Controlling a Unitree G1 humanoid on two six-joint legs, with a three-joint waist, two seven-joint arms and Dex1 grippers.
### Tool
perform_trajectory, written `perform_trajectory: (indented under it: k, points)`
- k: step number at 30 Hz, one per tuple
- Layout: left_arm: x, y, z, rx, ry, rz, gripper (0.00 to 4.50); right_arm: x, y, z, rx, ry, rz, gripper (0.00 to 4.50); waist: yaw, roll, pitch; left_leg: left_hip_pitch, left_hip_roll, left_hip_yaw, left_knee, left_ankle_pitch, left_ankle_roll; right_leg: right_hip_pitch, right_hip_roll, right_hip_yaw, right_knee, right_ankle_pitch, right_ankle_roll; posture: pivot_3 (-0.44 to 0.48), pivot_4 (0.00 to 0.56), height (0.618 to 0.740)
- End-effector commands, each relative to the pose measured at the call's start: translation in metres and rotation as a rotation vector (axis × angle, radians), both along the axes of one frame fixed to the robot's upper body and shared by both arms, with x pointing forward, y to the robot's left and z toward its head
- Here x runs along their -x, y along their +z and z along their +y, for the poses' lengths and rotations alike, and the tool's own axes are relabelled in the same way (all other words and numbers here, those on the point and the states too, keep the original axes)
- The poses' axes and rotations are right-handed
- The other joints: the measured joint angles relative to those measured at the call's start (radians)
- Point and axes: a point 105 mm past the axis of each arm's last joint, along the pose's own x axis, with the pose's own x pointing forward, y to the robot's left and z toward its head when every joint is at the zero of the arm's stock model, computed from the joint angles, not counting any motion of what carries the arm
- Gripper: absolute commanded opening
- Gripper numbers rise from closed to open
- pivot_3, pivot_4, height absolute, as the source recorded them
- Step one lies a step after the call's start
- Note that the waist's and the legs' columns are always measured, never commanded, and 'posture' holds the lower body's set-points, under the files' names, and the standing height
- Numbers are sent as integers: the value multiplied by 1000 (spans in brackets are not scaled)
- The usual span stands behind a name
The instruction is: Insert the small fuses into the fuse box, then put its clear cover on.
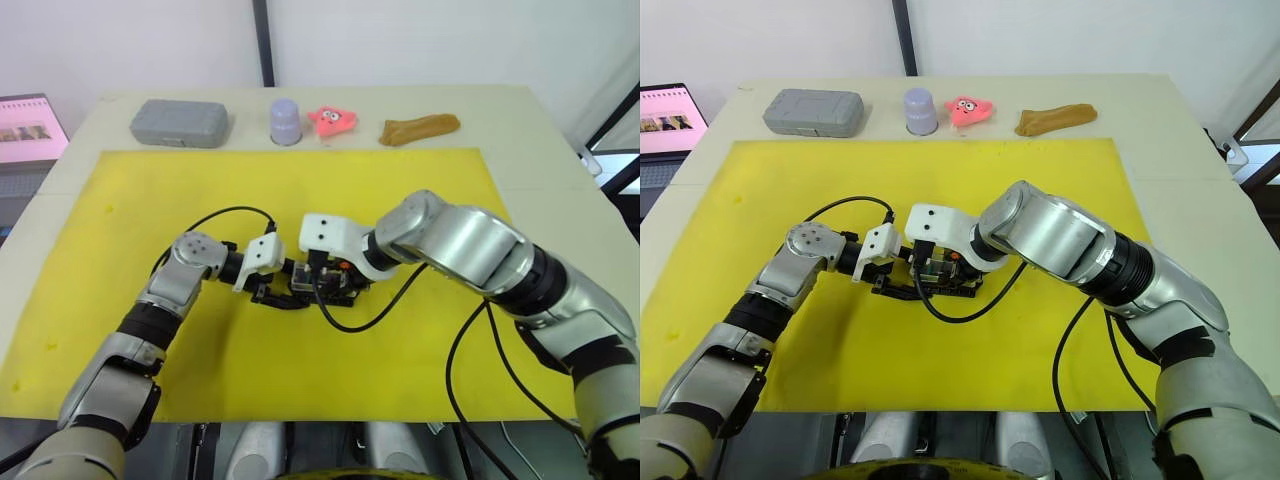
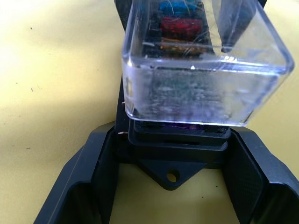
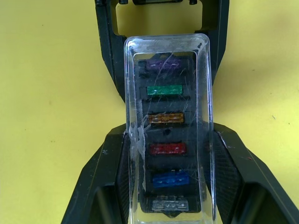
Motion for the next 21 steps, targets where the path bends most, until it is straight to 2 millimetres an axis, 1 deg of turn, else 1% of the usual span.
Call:
perform_trajectory:
  k: [1, 9, 21]
  points:
    - [-5, -6, 7, -34, 57, -2, 2529, 1, 5, 6, -1, 29, -24, 1682, 0, 0, 0, 0, 0, 0, 0, 0, 0, 0, 0, 0, 0, 0, 0, 0, 150, 740]
    - [-5, -6, 6, -32, 64, -1, 2529, 3, -3, 6, 25, 32, -5, 1682, 0, 0, 0, 0, 0, 0, 0, 0, 0, 0, 0, 0, 0, 0, 0, 0, 150, 740]
    - [-5, -6, 8, -28, 83, 23, 2529, 8, -9, 9, 49, 61, 5, 1682, -2, 0, -1, 0, 0, 0, 0, 0, 0, 0, 0, 0, 0, 0, 0, 0, 150, 740]
